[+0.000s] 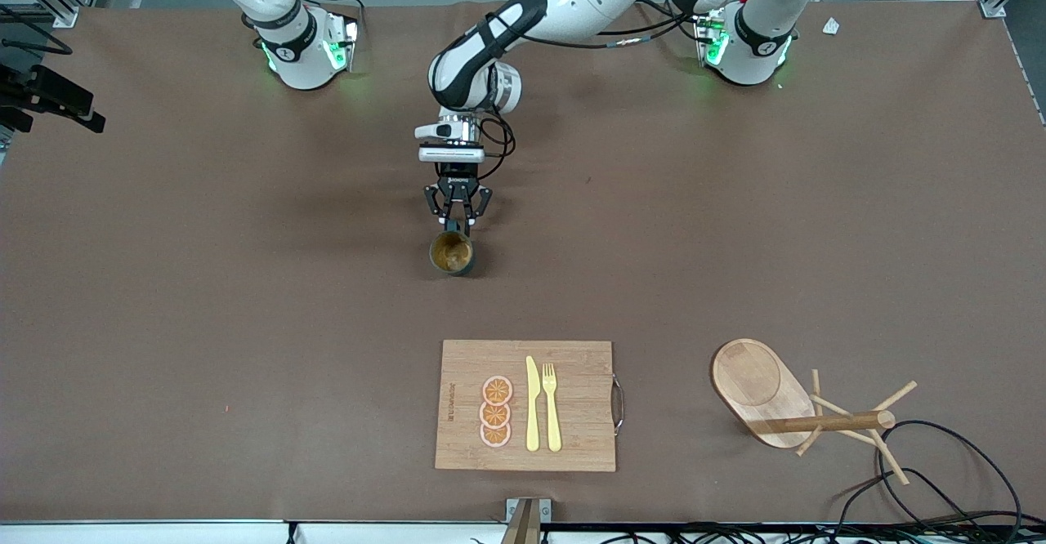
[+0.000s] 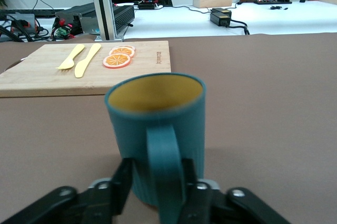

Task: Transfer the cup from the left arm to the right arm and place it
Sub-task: 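Carry the mug to mid-table with the left gripper while the right gripper approaches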

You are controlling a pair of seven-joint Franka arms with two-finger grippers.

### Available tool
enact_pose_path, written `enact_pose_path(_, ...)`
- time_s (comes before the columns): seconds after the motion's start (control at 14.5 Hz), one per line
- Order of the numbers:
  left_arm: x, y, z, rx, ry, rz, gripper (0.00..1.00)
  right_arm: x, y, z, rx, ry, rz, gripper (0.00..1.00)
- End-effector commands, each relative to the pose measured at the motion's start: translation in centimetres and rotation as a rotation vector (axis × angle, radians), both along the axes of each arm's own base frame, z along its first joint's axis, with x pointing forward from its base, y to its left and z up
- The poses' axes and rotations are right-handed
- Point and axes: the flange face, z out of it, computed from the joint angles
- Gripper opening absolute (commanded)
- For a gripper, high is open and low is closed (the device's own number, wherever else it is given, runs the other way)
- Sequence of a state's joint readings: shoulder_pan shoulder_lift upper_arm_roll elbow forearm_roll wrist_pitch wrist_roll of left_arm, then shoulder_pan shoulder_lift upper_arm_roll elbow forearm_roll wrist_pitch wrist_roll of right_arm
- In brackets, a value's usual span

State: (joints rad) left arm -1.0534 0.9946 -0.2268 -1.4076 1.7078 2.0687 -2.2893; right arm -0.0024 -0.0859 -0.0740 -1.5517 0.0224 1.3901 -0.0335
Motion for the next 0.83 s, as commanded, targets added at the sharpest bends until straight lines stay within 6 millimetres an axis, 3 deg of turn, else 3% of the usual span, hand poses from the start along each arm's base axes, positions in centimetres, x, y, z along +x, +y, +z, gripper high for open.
enact_pose_path(0.0, -2.4, -1.3, 0.9, -0.072, -0.006, 0.059, 1.0, -0.3, -0.2, 0.1, -0.008, 0.0, -0.016, 1.0)
enact_pose_path(0.14, -5.4, -1.8, 2.2, -0.16, 0.037, 0.216, 1.0, 0.1, -0.1, -0.3, -0.007, 0.005, -0.014, 1.0)
enact_pose_path(0.35, -10.3, -3.6, 6.3, -0.216, 0.167, 0.288, 1.0, 1.5, -0.3, -2.4, -0.005, 0.037, -0.013, 1.0)
enact_pose_path(0.55, -12.2, -4.2, 13.1, -0.282, 0.266, 0.376, 1.0, 3.4, -0.5, -5.5, 0.001, 0.084, -0.013, 1.0)
enact_pose_path(0.76, -11.2, -3.6, 22.5, -0.342, 0.402, 0.46, 1.0, 5.1, -1.4, -8.6, 0.002, 0.139, -0.026, 1.0)
